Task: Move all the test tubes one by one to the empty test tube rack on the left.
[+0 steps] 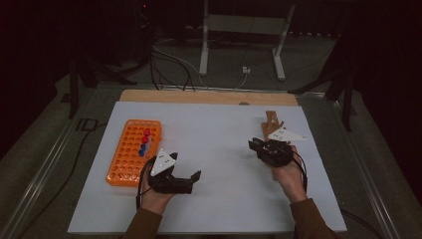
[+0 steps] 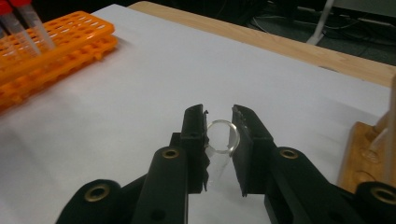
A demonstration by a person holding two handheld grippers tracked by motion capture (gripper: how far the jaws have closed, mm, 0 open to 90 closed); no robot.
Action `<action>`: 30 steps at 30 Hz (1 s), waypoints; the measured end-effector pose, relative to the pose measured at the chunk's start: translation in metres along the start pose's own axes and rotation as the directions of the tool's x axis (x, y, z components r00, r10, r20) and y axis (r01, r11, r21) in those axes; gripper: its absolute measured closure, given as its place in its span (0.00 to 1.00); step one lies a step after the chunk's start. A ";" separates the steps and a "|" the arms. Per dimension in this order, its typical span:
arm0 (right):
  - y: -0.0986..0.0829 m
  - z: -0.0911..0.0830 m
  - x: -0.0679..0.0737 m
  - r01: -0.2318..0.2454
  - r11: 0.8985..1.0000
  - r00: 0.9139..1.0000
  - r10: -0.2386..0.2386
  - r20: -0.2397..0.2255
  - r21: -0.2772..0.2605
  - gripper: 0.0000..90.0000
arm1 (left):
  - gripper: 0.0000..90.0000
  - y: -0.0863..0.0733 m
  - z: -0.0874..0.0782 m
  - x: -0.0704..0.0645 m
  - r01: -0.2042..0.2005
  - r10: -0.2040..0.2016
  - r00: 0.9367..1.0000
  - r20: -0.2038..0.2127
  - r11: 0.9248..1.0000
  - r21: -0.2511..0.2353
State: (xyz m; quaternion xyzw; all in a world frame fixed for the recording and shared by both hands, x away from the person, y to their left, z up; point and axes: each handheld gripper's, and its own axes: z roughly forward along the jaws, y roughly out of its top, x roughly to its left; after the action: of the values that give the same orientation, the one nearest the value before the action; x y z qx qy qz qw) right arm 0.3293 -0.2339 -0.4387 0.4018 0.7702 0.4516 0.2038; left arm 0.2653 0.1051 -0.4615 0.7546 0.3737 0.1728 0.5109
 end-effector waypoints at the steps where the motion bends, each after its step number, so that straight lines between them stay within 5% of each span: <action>1: 0.000 0.000 0.002 0.002 1.000 1.000 -0.002 -0.004 0.001 0.85 | 0.01 0.002 0.003 -0.002 -0.005 0.005 1.000 0.002 1.000 0.002; 11: 0.003 0.003 0.023 0.016 1.000 0.997 -0.015 -0.075 0.002 0.85 | 0.03 0.016 0.045 -0.037 -0.096 0.094 0.995 0.043 0.995 0.037; 19: 0.005 0.002 0.044 0.038 0.999 0.990 -0.037 -0.136 0.004 0.84 | 0.14 0.020 0.076 -0.060 -0.089 0.085 0.995 0.060 0.994 0.063; 23: 0.006 0.003 0.053 0.050 0.999 0.985 -0.049 -0.165 0.006 0.84 | 0.19 0.020 0.085 -0.069 -0.104 0.102 0.994 0.031 0.992 0.065; 27: 0.007 0.004 0.059 0.055 0.998 0.980 -0.053 -0.190 0.008 0.84 | 0.31 0.020 0.087 -0.072 -0.115 0.116 0.993 -0.007 0.992 0.057; 30: 0.007 0.004 0.060 0.050 0.999 0.978 -0.047 -0.204 0.010 0.84 | 0.51 0.020 0.086 -0.070 -0.107 0.107 0.994 0.004 0.993 0.041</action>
State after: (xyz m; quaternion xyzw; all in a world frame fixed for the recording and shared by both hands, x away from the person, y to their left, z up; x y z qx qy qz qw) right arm 0.2996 -0.1821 -0.4320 0.3359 0.8000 0.4794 0.1317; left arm 0.2820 -0.0063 -0.4705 0.7841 0.3357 0.1915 0.4855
